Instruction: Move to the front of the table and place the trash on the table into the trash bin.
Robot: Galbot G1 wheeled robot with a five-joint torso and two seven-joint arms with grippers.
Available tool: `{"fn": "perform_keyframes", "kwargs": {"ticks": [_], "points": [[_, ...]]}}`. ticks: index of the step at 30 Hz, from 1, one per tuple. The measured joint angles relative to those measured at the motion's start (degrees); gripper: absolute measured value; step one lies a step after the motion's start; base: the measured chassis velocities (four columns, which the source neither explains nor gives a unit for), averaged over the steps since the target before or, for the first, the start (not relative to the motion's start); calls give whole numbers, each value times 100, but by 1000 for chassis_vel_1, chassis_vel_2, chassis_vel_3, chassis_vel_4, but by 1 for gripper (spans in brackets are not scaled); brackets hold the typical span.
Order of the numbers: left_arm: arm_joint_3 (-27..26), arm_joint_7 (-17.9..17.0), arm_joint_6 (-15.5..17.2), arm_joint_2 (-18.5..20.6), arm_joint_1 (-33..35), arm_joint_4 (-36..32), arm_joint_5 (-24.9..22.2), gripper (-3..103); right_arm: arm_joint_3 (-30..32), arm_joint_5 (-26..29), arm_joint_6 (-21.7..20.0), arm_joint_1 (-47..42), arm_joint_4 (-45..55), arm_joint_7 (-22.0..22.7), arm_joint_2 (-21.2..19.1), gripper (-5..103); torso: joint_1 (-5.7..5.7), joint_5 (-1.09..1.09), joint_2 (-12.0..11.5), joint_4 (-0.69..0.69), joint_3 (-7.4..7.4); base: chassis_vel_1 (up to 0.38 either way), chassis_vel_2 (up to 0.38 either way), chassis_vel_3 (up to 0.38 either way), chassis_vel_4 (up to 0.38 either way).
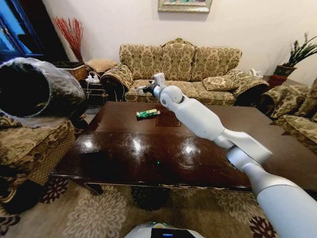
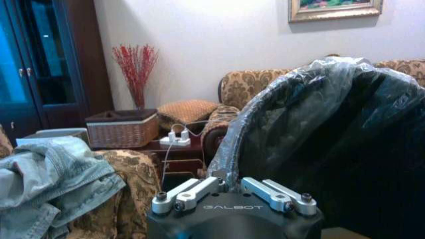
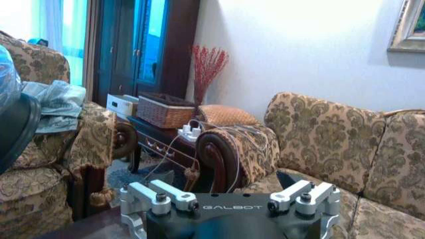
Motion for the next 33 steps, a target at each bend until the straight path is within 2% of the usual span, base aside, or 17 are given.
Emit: {"fn": "perform_keyframes", "kwargs": {"ticks": [9,16,28,33], "points": [[187,-38,0,-51,-100,-133,14,0,-52,-34,2,-60,-28,5,-46,100,-1,4,0,-1,0,-82,102,93,-101],[254,-39,-21,-59,-109,-167,12,0,-110,-91,-78,-142,-27,86,2,100,2,4,0,-5,2,-214,189,201,-201],[341,7,-26,-130,-139,-239,12,0,-242,54,-234,-460,37,290,77,100,-6,4,1,0,-5,-62,53,53,-64],[356,2,-24,-173,-148,-310,20,0,-161,405,-279,-504,-448,344,335,100,-4,3,0,5,-2,35,-19,-8,19]]}}
